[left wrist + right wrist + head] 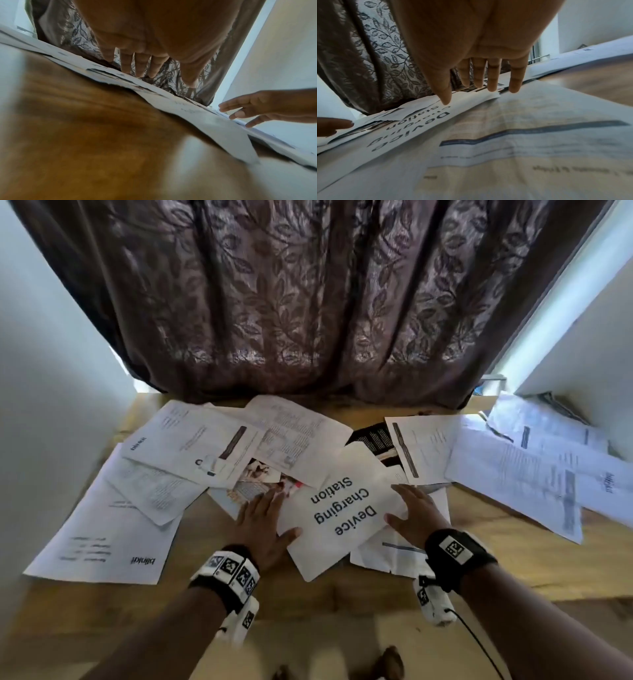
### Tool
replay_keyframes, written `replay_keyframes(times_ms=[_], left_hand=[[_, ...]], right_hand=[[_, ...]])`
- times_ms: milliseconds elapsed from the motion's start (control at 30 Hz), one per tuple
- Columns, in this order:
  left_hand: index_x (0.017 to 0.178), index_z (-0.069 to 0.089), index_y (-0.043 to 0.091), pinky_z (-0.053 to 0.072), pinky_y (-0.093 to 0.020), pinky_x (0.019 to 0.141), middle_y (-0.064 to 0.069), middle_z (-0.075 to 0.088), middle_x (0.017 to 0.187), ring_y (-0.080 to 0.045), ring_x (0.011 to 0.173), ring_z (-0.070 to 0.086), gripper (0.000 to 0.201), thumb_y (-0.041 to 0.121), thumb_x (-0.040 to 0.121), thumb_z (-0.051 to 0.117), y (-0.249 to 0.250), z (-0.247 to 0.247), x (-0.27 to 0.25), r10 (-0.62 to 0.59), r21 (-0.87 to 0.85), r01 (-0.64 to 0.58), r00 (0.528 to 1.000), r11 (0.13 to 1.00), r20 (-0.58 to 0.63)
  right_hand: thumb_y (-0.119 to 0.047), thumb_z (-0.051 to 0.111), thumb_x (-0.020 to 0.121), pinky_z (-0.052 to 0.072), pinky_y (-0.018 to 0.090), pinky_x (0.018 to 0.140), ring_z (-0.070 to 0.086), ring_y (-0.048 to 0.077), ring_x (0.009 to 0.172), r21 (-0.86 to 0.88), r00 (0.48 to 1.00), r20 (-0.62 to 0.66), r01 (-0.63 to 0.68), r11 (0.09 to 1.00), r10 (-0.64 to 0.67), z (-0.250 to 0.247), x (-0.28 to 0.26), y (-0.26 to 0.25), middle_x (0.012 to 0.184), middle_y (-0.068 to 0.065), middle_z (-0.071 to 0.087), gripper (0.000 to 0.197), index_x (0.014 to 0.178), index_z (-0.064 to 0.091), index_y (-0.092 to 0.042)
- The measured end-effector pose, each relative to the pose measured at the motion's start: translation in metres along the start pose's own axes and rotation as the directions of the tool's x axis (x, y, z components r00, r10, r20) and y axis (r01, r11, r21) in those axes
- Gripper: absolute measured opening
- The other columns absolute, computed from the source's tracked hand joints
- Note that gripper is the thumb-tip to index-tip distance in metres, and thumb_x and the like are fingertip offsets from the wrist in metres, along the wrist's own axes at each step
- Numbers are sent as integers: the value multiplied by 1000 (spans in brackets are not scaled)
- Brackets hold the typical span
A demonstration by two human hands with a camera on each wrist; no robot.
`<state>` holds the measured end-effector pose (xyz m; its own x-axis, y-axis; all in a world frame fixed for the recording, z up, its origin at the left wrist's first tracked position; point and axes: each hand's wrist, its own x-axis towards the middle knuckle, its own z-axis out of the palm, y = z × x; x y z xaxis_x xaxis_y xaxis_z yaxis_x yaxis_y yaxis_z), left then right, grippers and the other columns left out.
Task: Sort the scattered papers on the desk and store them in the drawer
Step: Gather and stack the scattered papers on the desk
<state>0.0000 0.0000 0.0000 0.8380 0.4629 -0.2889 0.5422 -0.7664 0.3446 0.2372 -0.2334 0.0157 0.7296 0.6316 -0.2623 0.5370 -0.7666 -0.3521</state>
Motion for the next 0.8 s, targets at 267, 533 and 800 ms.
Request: replay_keyframes(times_ms=[267, 533, 800], left_hand=[[155, -7, 29, -5, -52, 119, 8, -13, 163, -22, 151, -8, 111, 86, 61, 0, 7, 11, 12, -50, 155, 38, 996, 987, 78], [153, -11, 38, -1, -51, 119, 19, -20, 157, -15, 150, -11, 97, 81, 78, 33, 10, 16, 21, -126, 104, 117, 989, 988, 83], [151, -4, 44, 3, -51, 120, 27, -19, 156, -6, 146, -14, 105, 95, 62, 20, 9, 23, 21, -145, 17, 145, 988, 989, 49]], right_hand=[[-43, 67, 89, 26, 37, 121, 19, 20, 151, -4, 991, 112, -77, 997, 77, 7, 3, 31, 167, -4, 5, 93, 159, 10, -22], [-41, 64, 92, 26, 33, 118, 24, 21, 150, -13, 988, 135, -67, 998, 69, -37, 75, 71, 167, -10, 1, 90, 159, 8, -22], [-37, 66, 91, 26, 39, 121, 22, 20, 150, -31, 986, 167, 3, 1000, 2, -66, 138, 84, 166, -7, 10, 83, 158, 20, -21]])
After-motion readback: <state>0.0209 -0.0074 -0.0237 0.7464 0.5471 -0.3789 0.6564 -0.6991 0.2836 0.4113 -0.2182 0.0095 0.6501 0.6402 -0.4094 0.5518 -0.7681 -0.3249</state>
